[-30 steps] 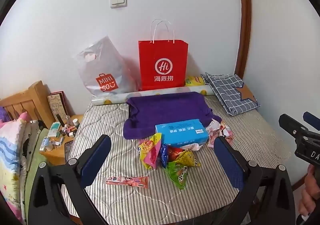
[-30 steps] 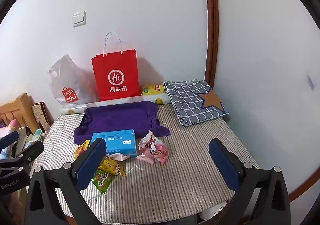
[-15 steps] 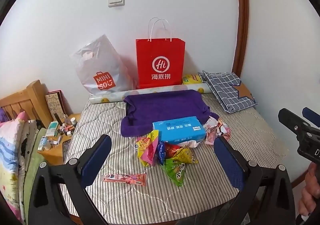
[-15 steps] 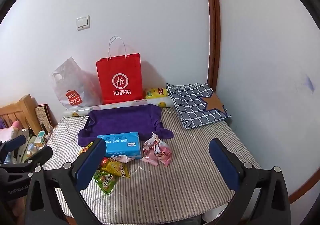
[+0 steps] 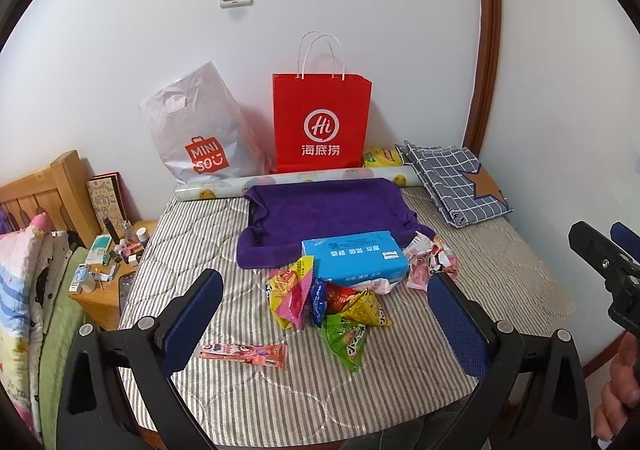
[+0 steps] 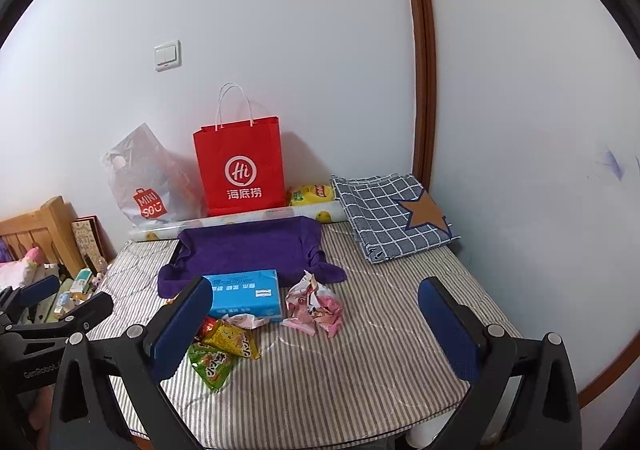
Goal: Organize snacks
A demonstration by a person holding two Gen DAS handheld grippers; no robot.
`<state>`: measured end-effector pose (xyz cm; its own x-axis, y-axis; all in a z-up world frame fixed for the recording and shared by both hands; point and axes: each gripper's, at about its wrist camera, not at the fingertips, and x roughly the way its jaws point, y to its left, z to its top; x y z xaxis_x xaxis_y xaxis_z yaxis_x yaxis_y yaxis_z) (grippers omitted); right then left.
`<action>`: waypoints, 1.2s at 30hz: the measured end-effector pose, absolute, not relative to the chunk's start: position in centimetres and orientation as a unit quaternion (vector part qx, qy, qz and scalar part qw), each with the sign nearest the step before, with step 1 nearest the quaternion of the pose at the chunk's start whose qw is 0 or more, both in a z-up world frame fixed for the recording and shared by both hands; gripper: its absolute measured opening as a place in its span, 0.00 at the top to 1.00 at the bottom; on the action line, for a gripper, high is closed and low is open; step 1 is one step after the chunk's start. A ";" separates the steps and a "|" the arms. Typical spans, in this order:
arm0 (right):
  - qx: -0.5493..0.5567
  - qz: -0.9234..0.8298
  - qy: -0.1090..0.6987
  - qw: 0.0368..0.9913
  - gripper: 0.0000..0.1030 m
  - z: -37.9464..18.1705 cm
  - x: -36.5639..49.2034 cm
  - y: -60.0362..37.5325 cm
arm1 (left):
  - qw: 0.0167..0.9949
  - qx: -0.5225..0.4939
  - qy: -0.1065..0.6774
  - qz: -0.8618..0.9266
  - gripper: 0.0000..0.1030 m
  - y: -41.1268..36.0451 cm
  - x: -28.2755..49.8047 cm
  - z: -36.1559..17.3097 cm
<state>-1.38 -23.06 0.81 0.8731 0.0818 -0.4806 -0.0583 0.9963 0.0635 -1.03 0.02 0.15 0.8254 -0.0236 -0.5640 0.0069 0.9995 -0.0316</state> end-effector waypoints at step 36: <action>0.041 0.078 0.249 0.965 0.00 0.2 -2.2 -22.6 | 0.956 -0.028 0.290 0.005 0.01 0.8 -1.5 -0.4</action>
<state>-2.15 -22.62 0.17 0.8641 0.1708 -0.4734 -0.1296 0.9844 0.1186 -1.55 0.77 -0.37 0.8313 -0.0072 -0.5558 -0.0250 0.9984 -0.0504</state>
